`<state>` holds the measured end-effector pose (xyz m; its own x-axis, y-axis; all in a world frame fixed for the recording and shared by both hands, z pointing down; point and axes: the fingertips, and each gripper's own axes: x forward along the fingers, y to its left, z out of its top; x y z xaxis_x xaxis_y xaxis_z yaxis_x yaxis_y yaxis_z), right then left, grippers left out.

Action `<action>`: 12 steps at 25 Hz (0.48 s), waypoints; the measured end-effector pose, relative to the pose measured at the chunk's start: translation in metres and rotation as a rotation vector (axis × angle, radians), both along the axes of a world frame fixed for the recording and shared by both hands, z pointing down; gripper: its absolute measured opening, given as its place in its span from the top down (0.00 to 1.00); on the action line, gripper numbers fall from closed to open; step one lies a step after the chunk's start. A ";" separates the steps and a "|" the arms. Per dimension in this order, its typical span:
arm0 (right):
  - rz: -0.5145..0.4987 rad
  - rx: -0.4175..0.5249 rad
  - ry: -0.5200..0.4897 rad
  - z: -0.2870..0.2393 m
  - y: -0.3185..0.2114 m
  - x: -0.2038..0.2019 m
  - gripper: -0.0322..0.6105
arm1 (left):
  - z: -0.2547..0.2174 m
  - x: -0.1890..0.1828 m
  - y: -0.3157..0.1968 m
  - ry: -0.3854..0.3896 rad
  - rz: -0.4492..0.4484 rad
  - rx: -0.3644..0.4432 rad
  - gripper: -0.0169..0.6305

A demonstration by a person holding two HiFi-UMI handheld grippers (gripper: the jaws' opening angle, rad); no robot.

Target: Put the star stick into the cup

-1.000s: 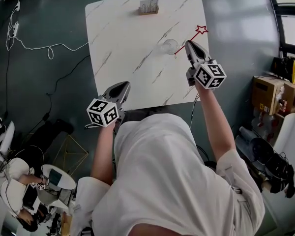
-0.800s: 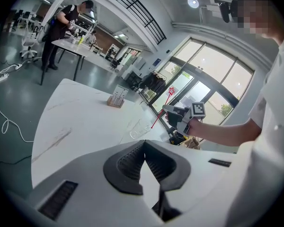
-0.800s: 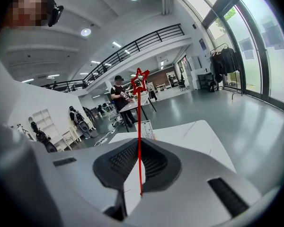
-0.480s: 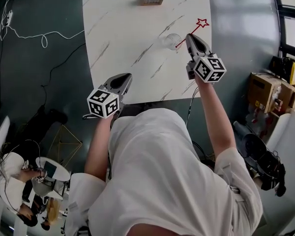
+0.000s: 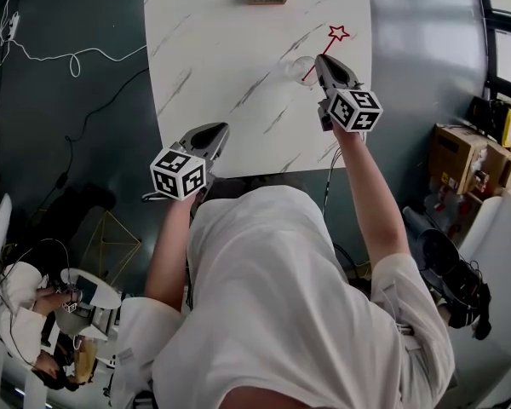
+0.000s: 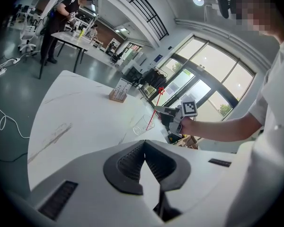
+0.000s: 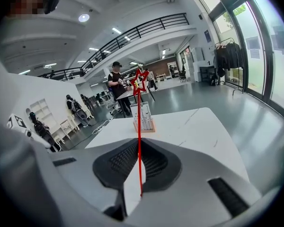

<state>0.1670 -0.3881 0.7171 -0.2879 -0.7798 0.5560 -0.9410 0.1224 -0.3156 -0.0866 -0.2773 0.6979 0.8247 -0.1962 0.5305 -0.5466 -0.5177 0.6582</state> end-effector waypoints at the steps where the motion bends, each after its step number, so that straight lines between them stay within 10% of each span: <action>1: 0.004 -0.007 0.001 0.004 0.000 0.000 0.90 | 0.002 -0.001 0.000 0.000 -0.001 -0.002 0.95; 12: 0.036 -0.077 0.003 0.020 0.017 0.002 0.82 | 0.006 -0.015 0.006 0.006 -0.011 -0.004 0.95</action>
